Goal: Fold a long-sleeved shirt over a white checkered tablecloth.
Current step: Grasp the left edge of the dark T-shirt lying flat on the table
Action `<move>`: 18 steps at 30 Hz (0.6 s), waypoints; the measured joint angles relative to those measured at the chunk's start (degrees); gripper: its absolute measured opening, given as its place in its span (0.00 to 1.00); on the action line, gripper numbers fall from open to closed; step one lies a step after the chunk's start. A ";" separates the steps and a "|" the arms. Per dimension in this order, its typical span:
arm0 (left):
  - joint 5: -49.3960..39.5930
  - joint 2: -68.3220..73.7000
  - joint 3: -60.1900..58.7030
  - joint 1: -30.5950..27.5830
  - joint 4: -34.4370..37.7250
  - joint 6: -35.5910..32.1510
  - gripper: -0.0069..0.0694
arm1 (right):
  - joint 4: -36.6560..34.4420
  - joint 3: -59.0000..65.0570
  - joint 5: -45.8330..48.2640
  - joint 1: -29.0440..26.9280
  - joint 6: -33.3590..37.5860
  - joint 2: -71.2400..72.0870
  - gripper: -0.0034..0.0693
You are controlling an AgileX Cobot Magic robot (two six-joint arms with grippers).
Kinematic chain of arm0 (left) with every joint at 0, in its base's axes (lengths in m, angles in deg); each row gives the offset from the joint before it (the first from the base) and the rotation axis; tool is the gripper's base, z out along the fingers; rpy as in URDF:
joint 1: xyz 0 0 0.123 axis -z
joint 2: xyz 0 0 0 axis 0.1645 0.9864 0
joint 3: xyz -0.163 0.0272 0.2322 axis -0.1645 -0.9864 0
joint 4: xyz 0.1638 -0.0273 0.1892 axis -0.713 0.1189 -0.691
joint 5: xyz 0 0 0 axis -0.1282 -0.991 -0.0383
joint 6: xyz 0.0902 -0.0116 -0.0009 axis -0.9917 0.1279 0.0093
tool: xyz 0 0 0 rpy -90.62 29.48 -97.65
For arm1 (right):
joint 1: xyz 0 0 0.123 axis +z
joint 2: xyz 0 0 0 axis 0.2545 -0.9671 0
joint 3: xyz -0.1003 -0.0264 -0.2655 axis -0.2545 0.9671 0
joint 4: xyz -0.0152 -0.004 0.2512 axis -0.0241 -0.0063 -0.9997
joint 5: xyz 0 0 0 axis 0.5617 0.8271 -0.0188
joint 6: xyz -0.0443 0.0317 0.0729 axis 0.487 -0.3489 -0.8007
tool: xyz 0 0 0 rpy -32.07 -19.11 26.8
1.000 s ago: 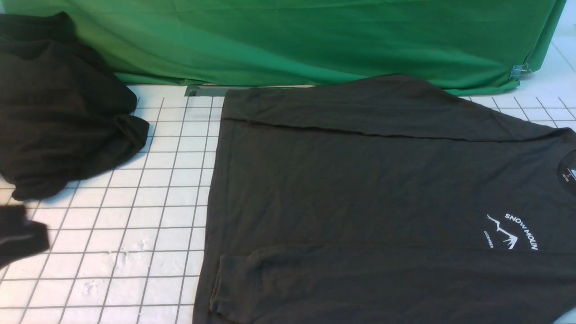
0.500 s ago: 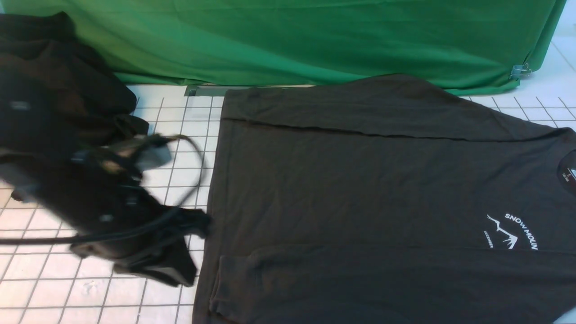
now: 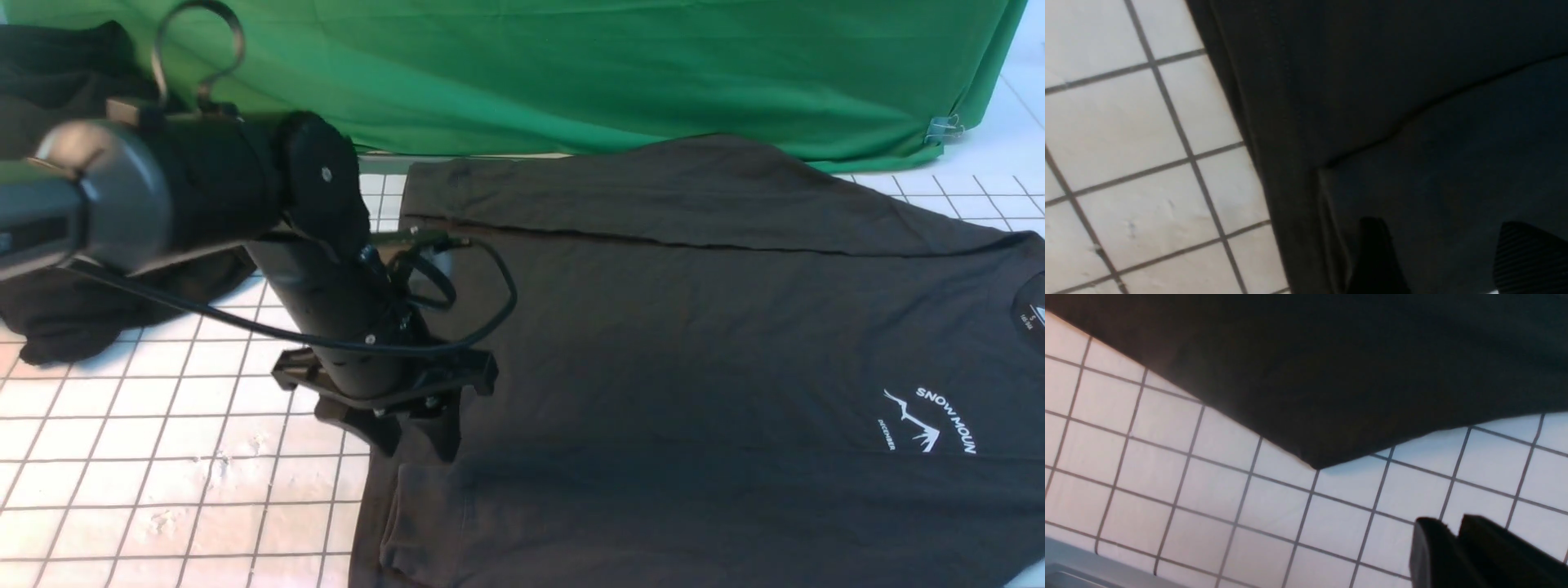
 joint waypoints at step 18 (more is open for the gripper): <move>1.88 7.48 0.20 0.00 -1.14 -0.13 0.46 | -0.09 0.00 -0.34 0.00 0.00 0.00 0.21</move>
